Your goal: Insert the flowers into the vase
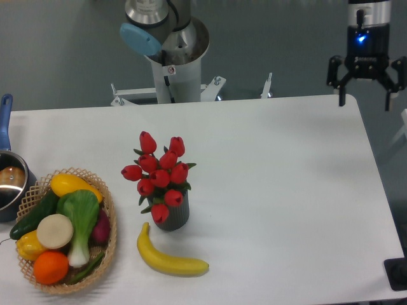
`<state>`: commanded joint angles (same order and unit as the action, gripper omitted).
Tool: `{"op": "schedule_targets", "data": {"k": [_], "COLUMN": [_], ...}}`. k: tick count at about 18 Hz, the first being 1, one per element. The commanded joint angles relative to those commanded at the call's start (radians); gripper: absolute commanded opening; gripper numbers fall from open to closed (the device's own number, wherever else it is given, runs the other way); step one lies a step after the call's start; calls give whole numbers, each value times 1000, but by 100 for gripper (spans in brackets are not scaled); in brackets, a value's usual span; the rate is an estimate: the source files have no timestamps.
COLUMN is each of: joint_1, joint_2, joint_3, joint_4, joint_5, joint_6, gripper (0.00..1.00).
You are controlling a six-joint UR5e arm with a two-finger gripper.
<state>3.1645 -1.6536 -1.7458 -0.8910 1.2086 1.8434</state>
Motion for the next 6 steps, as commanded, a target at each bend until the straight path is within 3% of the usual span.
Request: {"op": "schedule_targets", "data": {"k": [4, 6], "joint_1": [34, 37], "joint_2": [0, 2], "joint_3": [54, 60], "joint_4": [-117, -140], "joint_5": [3, 3], "joint_6": [124, 158], "gripper": [100, 100]}}
